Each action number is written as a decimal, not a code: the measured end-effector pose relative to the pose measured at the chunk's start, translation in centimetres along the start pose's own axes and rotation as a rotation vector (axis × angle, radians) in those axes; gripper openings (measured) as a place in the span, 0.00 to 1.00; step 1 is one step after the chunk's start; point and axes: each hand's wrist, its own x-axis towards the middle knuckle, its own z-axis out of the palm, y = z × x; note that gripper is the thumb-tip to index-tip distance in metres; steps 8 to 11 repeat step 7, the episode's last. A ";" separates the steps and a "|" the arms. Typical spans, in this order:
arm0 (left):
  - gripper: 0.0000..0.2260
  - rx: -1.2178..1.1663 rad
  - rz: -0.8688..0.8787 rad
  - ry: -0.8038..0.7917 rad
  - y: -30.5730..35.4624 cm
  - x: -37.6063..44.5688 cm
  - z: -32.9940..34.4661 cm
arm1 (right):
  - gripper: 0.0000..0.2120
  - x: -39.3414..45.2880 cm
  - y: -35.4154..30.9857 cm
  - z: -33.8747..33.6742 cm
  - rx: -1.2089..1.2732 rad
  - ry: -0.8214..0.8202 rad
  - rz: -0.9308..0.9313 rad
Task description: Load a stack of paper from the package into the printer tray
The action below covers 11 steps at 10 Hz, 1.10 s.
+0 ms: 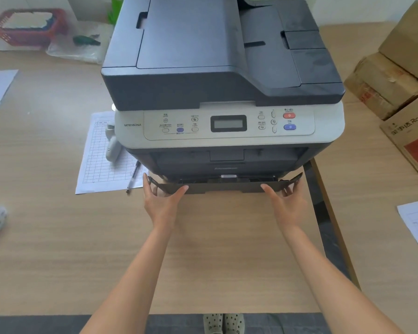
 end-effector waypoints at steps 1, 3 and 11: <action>0.44 0.002 0.057 -0.009 0.3 1.0 0.7 | 0.38 1.0 -0.5 0.4 0.029 -0.013 -0.069; 0.36 0.078 0.118 0.014 0.9 1.6 1.3 | 0.36 2.0 -1.0 0.6 0.063 -0.035 -0.079; 0.36 0.176 0.055 -0.075 2.0 -2.4 -1.1 | 0.33 -2.1 -2.0 -0.8 0.098 -0.114 -0.001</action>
